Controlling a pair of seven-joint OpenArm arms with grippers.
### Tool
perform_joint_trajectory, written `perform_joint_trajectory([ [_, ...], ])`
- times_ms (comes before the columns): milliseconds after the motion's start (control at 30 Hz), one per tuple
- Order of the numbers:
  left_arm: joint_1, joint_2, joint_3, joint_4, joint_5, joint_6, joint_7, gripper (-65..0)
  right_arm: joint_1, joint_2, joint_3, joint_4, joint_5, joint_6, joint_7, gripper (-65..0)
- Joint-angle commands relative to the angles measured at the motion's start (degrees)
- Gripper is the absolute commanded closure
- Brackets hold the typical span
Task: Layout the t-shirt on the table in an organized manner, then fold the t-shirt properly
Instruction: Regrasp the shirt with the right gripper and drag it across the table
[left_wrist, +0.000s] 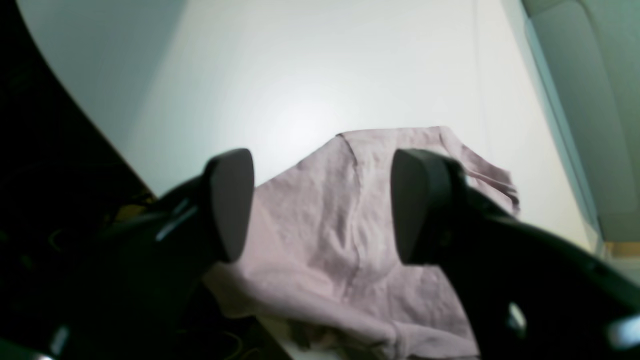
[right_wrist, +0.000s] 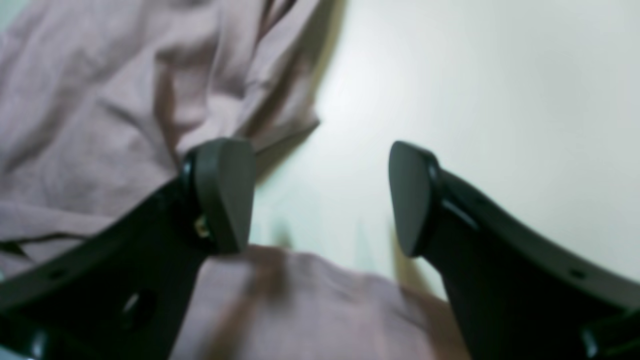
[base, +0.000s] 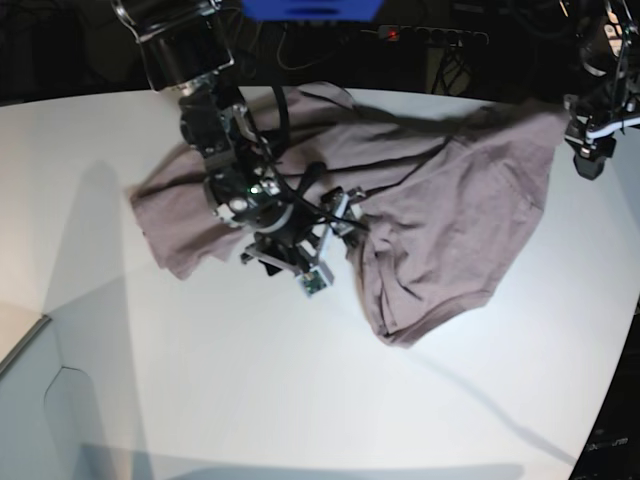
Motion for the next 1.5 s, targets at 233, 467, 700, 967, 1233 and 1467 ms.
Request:
perform_joint_trajectory([
  [233,0.59,-0.54,-0.35,1.08,-0.76,-0.34,-0.92,-41.8,6.36,-2.27,-4.65,-8.56,0.32,0.06,1.53,-42.8],
  [467,0.42,-0.54,-0.26,1.08,-0.76,-0.34,-0.92,-41.8,8.29,-2.27,-6.32,-10.85,0.32,0.06,2.06,-41.1],
  [700,0.15,-0.54,0.01,0.99,-0.76,-0.34,-0.92,-41.8,12.16,-2.27,-6.23,-19.73,0.32,0.06,9.0,-9.0],
  [967,0.07,-0.54,0.01,0.99,-0.76,-0.34,-0.92,-41.8,16.82,-3.77,-5.88,-29.22,0.32,0.06,10.23,0.0],
  [1233,-0.02,-0.54,2.73,1.17,-0.76,-0.34,-0.83,-41.8,16.91,-2.27,0.71,-16.47,0.32,0.06,10.23,0.0],
  [1467,-0.11,-0.54,10.64,2.66,-0.76,-0.34,-0.83,-41.8,17.61,-2.54,16.45,-8.21,0.32,-0.2,10.32,0.0],
])
